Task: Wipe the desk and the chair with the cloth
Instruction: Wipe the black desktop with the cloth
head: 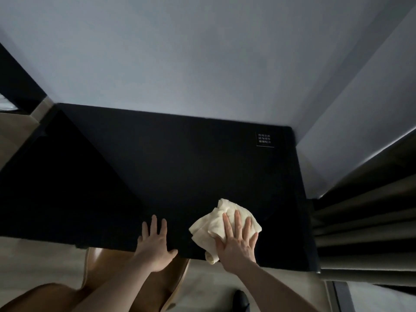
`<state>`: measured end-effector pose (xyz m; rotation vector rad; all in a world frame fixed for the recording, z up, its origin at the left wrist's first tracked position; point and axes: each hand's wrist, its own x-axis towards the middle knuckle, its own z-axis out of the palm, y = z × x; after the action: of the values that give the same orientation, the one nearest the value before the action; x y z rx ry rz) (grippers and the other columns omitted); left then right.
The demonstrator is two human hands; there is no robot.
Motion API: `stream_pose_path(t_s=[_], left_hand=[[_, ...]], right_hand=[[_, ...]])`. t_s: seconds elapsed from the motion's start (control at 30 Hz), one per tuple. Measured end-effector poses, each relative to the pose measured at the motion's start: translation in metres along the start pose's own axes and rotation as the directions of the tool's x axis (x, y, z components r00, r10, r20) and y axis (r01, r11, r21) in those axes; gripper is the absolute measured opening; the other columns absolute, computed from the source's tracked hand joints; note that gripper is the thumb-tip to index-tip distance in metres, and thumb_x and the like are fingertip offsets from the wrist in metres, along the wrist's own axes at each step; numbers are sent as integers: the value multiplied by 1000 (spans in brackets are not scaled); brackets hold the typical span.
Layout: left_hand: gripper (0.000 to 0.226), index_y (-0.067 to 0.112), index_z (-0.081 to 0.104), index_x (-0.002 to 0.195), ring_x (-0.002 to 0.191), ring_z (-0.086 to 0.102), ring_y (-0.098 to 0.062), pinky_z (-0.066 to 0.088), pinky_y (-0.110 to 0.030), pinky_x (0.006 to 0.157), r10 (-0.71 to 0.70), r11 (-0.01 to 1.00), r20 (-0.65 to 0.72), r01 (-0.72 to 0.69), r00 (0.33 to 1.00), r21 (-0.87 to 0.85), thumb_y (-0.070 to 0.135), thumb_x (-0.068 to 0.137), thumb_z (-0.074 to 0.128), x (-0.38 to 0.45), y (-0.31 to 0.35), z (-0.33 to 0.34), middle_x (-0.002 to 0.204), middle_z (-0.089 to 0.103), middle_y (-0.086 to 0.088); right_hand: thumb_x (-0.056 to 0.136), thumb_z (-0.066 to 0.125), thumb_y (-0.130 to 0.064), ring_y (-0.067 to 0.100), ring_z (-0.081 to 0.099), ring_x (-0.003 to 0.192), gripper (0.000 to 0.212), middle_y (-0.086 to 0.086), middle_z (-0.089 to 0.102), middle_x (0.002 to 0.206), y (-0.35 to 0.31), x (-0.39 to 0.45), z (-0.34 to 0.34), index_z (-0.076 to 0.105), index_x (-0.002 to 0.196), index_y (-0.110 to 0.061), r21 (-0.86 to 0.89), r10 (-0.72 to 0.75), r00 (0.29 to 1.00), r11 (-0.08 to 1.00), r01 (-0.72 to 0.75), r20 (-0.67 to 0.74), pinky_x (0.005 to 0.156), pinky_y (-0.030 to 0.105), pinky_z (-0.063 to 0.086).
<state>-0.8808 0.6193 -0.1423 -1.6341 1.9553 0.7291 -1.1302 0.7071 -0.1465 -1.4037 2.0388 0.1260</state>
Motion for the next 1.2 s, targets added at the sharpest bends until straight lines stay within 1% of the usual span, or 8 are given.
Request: stream_pose_path(t_s=[0.13, 0.33, 0.43, 0.6, 0.77, 0.87, 1.07, 1.2], left_hand=[[126, 23, -23, 164, 158, -15, -51, 10, -64, 128, -81, 996, 24, 82, 996, -42, 88, 85, 50, 4, 60, 8, 170, -31, -17], [131, 26, -25, 164, 156, -17, -53, 9, -68, 126, -133, 984, 44, 138, 990, -117, 81, 84, 62, 9, 143, 14, 169, -34, -15], [130, 26, -24, 164, 156, -17, -52, 10, -67, 126, -150, 977, 52, 156, 987, -144, 76, 86, 67, 9, 161, 16, 170, -33, -12], [121, 34, -14, 167, 159, -15, -44, 11, -63, 128, -103, 979, 35, 108, 994, -175, 63, 88, 73, 0, 139, 16, 173, -27, 0], [114, 33, -10, 168, 161, -8, -41, 16, -60, 128, -214, 952, -4, 207, 977, -225, 65, 91, 68, -23, 100, 23, 175, -19, -2], [110, 32, -8, 168, 162, -5, -40, 17, -58, 129, -277, 930, -19, 263, 961, -255, 66, 93, 65, -35, 69, 28, 176, -17, -4], [104, 31, -2, 169, 163, -4, -32, 21, -53, 128, -263, 933, 1, 255, 965, -256, 62, 95, 65, -52, -1, 22, 176, -15, -3], [99, 29, 4, 169, 163, 0, -32, 20, -50, 130, -207, 960, -9, 201, 978, -197, 59, 97, 65, -57, -49, 8, 177, -11, -3]], right_hand=[[99, 4, -80, 35, -40, 152, 74, -8, -46, 164, 75, 9, -32, -35, 154, -50, -71, -31, 1000, 997, 31, 7, 127, 67, -11], [74, -31, -85, 40, -29, 158, 94, -3, -43, 166, 185, 15, -78, -33, 158, -42, -146, 50, 998, 988, -56, -43, 127, 70, 2], [80, -20, -81, 39, -32, 157, 87, -4, -42, 167, 199, 16, -84, -35, 156, -42, -136, 61, 998, 989, -63, -15, 128, 68, 0], [84, -13, -78, 40, -36, 155, 81, -4, -47, 164, 199, 18, -79, -40, 152, -43, -105, 71, 997, 992, -72, -13, 127, 69, -3], [99, 5, -74, 52, -30, 153, 84, 12, -40, 168, 169, 19, -68, -50, 148, -32, -61, 204, 979, 977, -204, -18, 123, 78, 7], [102, 15, -74, 57, -28, 152, 91, 18, -40, 167, 136, 13, -52, -53, 144, -29, -58, 209, 978, 976, -209, -2, 120, 81, 8], [100, 19, -76, 54, -31, 153, 92, 14, -38, 168, 82, -5, -16, -45, 152, -34, -13, 189, 982, 982, -188, 27, 119, 80, 0], [101, 24, -73, 52, -29, 154, 90, 11, -33, 172, 41, -11, 0, -28, 163, -35, 72, 283, 959, 956, -284, 24, 119, 81, -2]])
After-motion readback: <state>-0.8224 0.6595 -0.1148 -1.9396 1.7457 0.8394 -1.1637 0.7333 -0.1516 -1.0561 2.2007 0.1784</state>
